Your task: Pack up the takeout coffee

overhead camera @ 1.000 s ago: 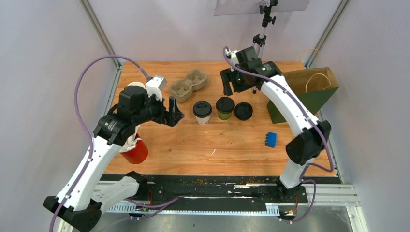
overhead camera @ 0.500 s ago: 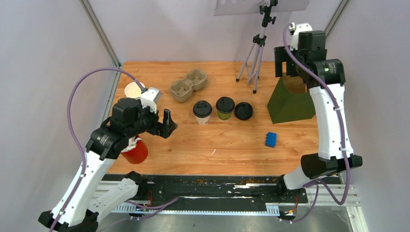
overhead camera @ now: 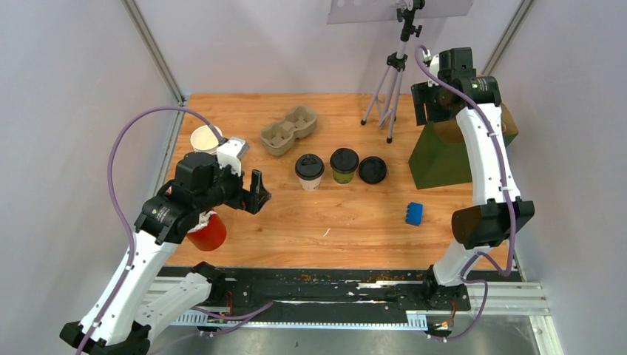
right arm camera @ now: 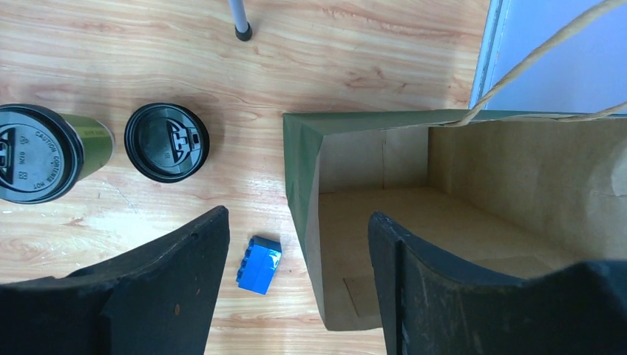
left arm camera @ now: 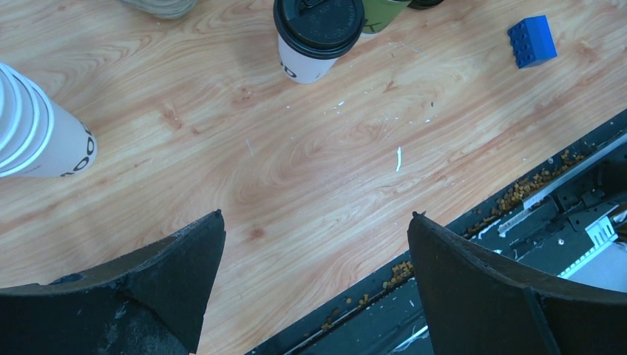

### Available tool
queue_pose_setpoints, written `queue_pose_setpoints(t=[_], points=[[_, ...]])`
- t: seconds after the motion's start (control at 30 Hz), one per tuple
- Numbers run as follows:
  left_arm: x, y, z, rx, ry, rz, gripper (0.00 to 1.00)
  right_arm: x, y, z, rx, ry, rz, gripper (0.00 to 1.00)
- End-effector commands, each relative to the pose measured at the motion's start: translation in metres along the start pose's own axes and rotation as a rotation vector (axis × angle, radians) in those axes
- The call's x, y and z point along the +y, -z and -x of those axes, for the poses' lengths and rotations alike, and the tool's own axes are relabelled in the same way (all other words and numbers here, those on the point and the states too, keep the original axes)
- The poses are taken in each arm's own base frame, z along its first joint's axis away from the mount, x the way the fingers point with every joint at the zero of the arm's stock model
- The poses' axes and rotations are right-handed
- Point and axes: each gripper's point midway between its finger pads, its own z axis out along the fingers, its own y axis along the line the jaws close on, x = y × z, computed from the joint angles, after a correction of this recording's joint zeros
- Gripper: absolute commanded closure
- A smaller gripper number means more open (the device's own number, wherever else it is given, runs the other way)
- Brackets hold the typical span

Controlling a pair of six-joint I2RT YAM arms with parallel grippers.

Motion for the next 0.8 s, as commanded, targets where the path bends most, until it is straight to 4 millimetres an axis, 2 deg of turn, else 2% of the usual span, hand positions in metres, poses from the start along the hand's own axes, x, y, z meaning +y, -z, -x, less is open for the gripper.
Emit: queue_pose_setpoints(t=[0.0, 0.07, 0.5, 0.63, 0.77], points=[[0.004, 0.006, 0.01, -0.042, -0.022, 0.031, 0.0, -0.008, -0.003, -0.006, 0.028, 0.014, -0.034, 0.33], [0.007, 0.007, 0.012, -0.045, -0.03, 0.047, 0.0, -0.009, -0.012, -0.014, 0.058, 0.024, -0.046, 0.34], [0.011, 0.006, 0.013, -0.036, -0.047, 0.065, 0.0, -0.004, -0.03, -0.021, 0.091, 0.019, 0.017, 0.54], [0.011, 0.006, 0.014, -0.037, -0.051, 0.066, 0.0, -0.008, -0.033, -0.025, 0.106, 0.003, 0.015, 0.6], [0.012, 0.006, 0.016, -0.038, -0.057, 0.07, 0.0, -0.013, -0.025, -0.021, 0.088, 0.0, -0.002, 0.83]])
